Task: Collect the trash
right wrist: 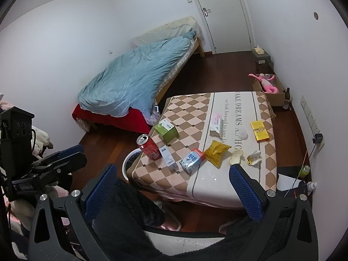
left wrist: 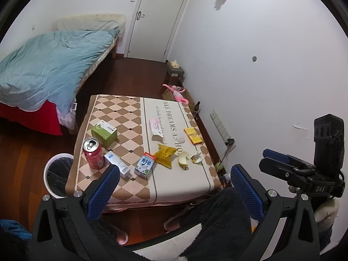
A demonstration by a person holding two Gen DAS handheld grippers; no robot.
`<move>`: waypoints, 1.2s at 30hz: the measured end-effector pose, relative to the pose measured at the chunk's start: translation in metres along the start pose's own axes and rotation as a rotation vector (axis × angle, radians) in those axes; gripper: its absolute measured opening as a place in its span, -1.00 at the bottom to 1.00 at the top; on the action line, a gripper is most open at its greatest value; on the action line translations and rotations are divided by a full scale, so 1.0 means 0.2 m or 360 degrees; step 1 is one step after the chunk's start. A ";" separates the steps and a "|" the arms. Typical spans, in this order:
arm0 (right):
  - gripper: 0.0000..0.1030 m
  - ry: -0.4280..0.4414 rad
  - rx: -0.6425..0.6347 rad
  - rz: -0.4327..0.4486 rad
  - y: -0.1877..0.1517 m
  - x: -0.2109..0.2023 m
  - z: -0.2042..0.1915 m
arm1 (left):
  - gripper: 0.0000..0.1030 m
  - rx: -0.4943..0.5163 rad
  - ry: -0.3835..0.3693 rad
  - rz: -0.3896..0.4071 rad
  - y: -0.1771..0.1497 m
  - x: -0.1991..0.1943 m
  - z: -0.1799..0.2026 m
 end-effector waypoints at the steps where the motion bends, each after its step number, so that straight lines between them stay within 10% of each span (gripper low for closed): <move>1: 1.00 0.0006 0.0002 -0.0001 0.01 0.01 0.00 | 1.00 -0.0003 -0.0007 0.0002 0.00 0.00 0.00; 36: 1.00 0.0034 -0.0008 0.0004 0.03 -0.01 -0.03 | 1.00 0.0006 -0.0063 0.0040 0.01 -0.06 -0.03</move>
Point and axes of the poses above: each gripper's, at about its wrist camera, not at the fingertips, and x roughly the way its jaws point, z to its right, y to its top, the point moved 4 cm from there along x, roughly the way its jaws point, and after that the axes turned 10 degrees about -z, right-handed, at the moved point
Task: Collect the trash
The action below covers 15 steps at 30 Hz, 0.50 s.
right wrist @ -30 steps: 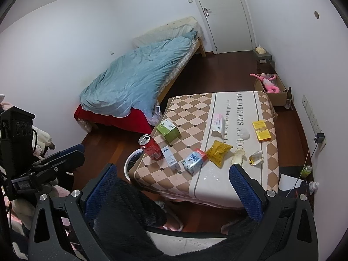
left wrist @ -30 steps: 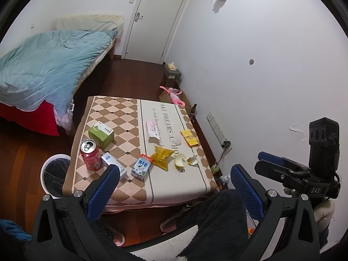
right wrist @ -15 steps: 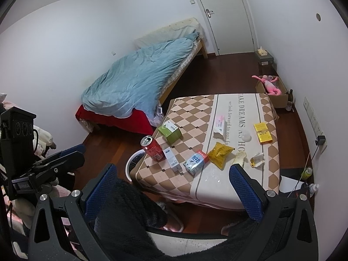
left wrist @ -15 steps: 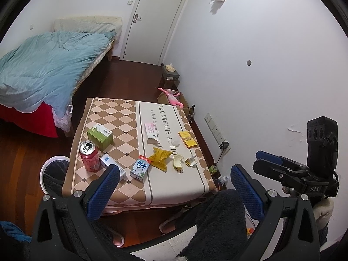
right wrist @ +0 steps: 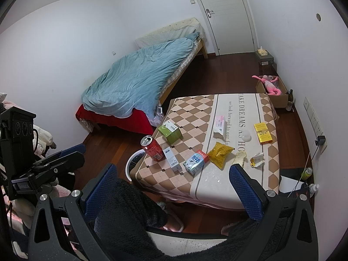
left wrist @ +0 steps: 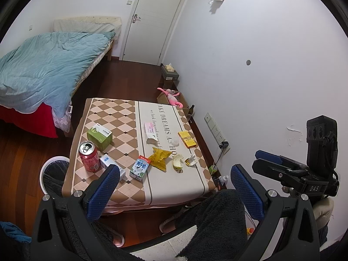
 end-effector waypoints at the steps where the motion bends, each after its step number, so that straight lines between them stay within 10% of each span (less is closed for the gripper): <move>1: 1.00 -0.0003 0.0001 0.0000 0.00 0.00 0.00 | 1.00 0.0000 -0.0002 0.0000 0.00 0.00 0.00; 15: 1.00 -0.0003 0.0001 0.0004 0.00 0.00 0.00 | 1.00 0.0003 -0.0004 0.0000 0.00 0.00 0.01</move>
Point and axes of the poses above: each gripper's, at about its wrist camera, not at the fingertips, and x roughly the way its jaws point, z to its right, y to its top, the point moved 4 cm from there along x, roughly the way its jaws point, and after that the axes turned 10 degrees about -z, right-handed, at the moved point
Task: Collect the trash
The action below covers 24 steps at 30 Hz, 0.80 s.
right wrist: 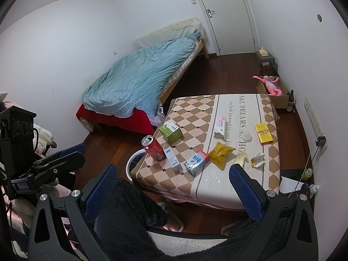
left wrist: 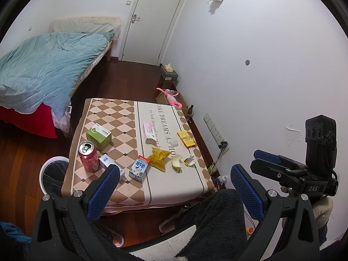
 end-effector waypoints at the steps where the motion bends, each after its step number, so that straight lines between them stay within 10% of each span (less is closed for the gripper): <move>1: 1.00 0.0000 0.0000 -0.0001 0.00 0.00 0.00 | 1.00 0.0000 -0.0001 0.0001 0.00 0.00 0.00; 24: 1.00 0.0008 0.0007 0.0004 0.01 0.00 0.00 | 1.00 -0.0003 -0.0004 -0.0009 -0.01 0.01 0.02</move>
Point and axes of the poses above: each gripper's, at about its wrist camera, not at the fingertips, and x roughly the way its jaws point, z to its right, y to its top, the point moved 4 cm from there along x, roughly the way its jaws point, and after that the axes turned 10 degrees about -z, right-handed, at the moved point
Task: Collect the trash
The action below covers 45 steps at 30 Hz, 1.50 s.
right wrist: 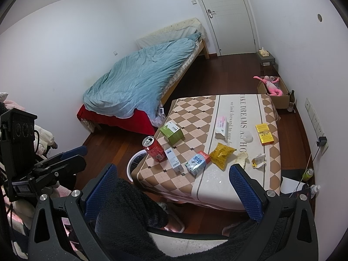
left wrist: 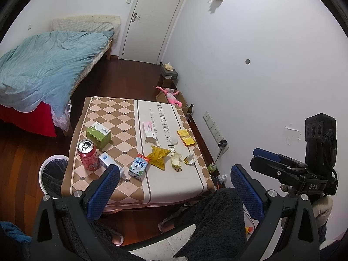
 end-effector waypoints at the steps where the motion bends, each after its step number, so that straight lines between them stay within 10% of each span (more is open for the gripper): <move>1: 1.00 0.0001 0.0010 0.0003 0.01 0.00 -0.01 | 1.00 -0.0001 0.0007 -0.0001 0.00 0.00 0.00; 12: 1.00 -0.0236 0.0325 -0.0093 0.03 0.43 0.30 | 1.00 -0.0159 0.0745 -0.0125 0.00 0.51 -0.32; 15: 0.96 -0.0282 0.0474 -0.0184 0.00 0.69 0.54 | 1.00 -0.0134 0.0768 -0.0306 -0.03 0.79 -0.39; 19: 0.20 -0.0330 0.0615 -0.0302 -0.07 0.94 0.79 | 0.98 -0.0013 0.0759 -0.0568 -0.03 1.19 -0.40; 29: 0.28 -0.0338 0.0991 -0.0343 -0.14 1.21 1.35 | 0.83 0.0276 0.0675 -0.1000 0.02 1.81 -0.40; 37: 0.30 -0.0344 0.1051 -0.0332 -0.05 1.39 1.55 | 0.05 0.0252 0.0664 -0.1090 0.02 2.02 -0.44; 45: 0.18 -0.0452 0.0898 -0.0357 0.02 1.55 1.51 | -0.03 0.0121 0.0632 -0.1019 0.04 2.02 -0.48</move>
Point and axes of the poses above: each gripper's, at about its wrist camera, not at the fingertips, and x roughly the way its jaws point, z to its right, y to its top, the point moved 4 cm from there along x, roughly the way its jaws point, and after that the axes turned 10 degrees about -z, right-handed, at the moved point
